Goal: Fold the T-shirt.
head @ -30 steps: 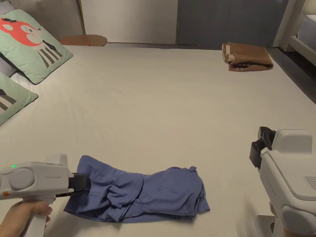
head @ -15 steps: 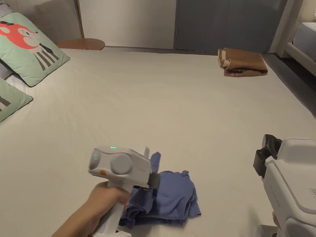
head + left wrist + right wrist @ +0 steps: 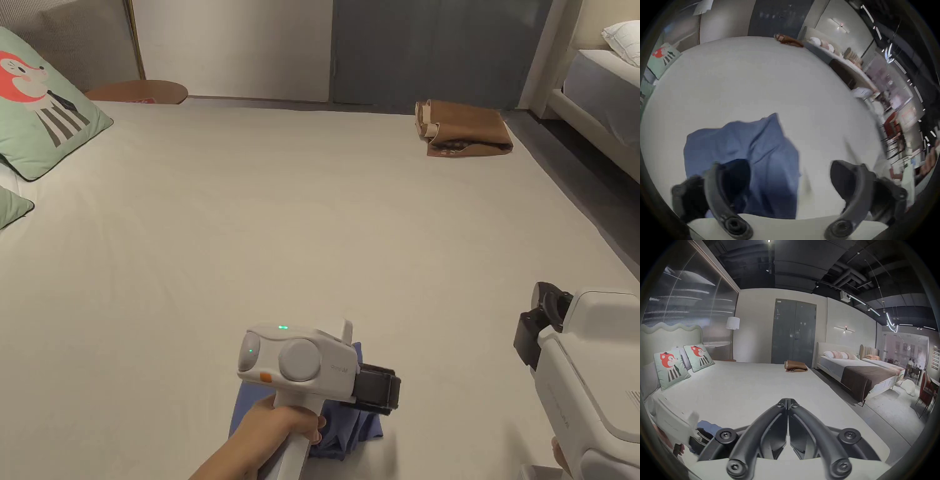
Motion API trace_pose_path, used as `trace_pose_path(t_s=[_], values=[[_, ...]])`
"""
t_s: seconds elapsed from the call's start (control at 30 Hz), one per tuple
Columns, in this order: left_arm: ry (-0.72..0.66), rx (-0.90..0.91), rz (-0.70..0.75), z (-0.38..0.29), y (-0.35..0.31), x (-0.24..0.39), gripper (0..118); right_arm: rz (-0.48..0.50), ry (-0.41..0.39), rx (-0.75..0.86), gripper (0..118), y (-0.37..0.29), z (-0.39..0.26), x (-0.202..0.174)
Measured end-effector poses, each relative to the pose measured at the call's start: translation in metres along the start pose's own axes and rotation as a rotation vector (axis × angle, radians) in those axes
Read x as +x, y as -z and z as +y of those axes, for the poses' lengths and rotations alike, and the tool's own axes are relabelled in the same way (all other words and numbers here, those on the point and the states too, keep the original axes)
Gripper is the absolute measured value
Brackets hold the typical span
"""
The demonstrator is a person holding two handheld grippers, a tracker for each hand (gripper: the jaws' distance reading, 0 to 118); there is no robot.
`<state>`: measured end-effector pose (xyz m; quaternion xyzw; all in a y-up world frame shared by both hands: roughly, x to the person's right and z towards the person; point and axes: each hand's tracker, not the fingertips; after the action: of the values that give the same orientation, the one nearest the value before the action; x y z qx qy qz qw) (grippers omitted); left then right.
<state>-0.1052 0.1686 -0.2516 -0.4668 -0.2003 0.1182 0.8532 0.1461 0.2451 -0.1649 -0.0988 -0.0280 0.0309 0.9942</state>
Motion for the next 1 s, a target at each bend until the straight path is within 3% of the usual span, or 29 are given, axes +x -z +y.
trace_pose_path(t_s=[0.13,0.27,0.33,0.4,0.43,0.47,0.5,0.77,1.0], values=[[-0.013,0.252,0.02,0.004,-0.045,-0.004,105,0.001,0.005,0.008,0,0.0,0.001,-0.002],[0.076,0.496,0.252,-0.003,-0.068,-0.015,103,0.011,0.005,0.012,0,-0.005,0.003,-0.009],[0.113,0.537,0.342,-0.007,-0.074,-0.023,94,0.02,0.009,0.009,0,-0.006,0.003,-0.011],[0.144,0.548,0.404,-0.012,-0.081,-0.027,65,0.029,0.012,0.005,0,-0.005,0.002,-0.012],[0.152,0.553,0.423,-0.016,-0.081,-0.032,44,0.029,0.01,0.005,0,-0.006,0.002,-0.014],[0.156,0.556,0.438,-0.021,-0.079,-0.037,14,0.03,0.008,0.003,0,-0.006,0.002,-0.014],[0.156,0.546,0.446,-0.022,-0.071,-0.045,0,0.034,0.011,0.003,0,-0.006,0.001,-0.014],[0.097,0.384,0.414,-0.055,-0.023,-0.06,0,0.029,0.01,-0.003,0,-0.001,-0.003,-0.008],[0.188,0.321,0.351,-0.069,0.017,-0.025,0,-0.008,0.013,-0.019,0,-0.004,-0.008,0.009]])
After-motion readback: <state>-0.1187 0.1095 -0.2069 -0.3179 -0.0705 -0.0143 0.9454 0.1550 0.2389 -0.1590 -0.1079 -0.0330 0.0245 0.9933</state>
